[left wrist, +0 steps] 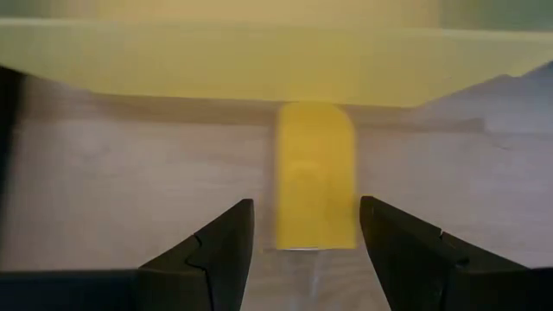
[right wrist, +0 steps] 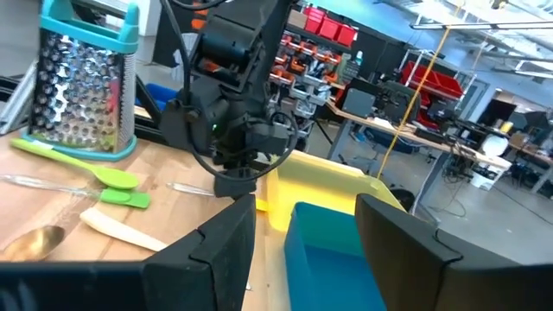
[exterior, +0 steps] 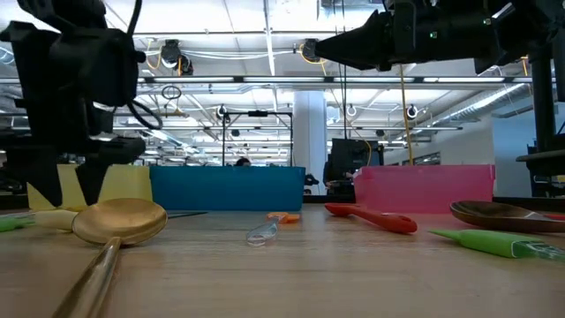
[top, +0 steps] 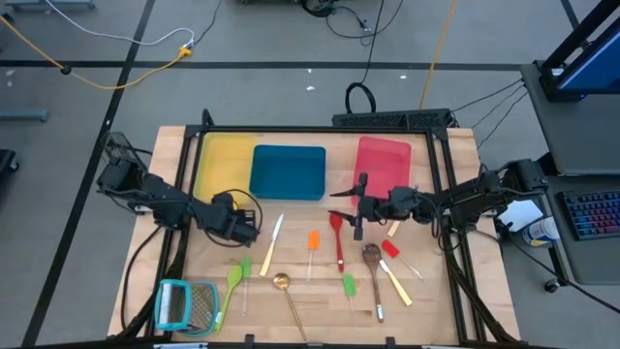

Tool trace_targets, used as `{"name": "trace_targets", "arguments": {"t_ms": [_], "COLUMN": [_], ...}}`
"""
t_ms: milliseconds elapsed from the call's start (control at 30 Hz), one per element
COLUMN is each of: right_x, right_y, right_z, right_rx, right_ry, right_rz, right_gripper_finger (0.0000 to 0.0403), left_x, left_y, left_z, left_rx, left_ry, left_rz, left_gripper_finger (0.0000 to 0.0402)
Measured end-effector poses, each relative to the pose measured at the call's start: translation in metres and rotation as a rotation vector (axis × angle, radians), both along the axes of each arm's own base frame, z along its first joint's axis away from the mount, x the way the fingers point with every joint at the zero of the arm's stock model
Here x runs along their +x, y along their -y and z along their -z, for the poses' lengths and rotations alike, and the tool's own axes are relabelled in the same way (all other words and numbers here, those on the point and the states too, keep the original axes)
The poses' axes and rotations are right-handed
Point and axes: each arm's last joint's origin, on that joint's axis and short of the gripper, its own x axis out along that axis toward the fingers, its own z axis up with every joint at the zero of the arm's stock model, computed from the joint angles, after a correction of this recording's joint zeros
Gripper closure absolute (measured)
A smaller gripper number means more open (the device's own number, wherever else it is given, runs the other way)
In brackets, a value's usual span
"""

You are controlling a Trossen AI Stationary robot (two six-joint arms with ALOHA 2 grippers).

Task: Pick & Place Kitchen Items
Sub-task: Put the yellow spatula into the blue bin

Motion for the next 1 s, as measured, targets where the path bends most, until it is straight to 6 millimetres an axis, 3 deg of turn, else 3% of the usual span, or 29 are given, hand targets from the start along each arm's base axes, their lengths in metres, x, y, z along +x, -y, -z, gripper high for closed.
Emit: {"name": "trace_targets", "arguments": {"t_ms": [500,867,1000], "right_x": [0.0005,0.0005,0.0005], "right_y": [0.0085,0.0084,0.0084], "right_z": [0.0001,0.0002,0.0002], "right_rx": [0.043,0.043,0.043], "right_ry": [0.004,0.003,0.003], "right_rz": [0.030,0.029,0.029], "right_gripper_finger": [0.0212,0.0213,0.0216], "left_x": [0.0022,-0.0024,-0.0042], "left_y": [-0.0072,-0.0060,-0.0042], "left_z": [0.0084,0.0083,0.0082], "left_rx": [0.012,-0.012,-0.027], "left_ry": [0.042,-0.051,-0.063], "left_rz": [0.057,0.159,0.148], "left_gripper_finger": [0.0183,0.0184,0.0217]}}
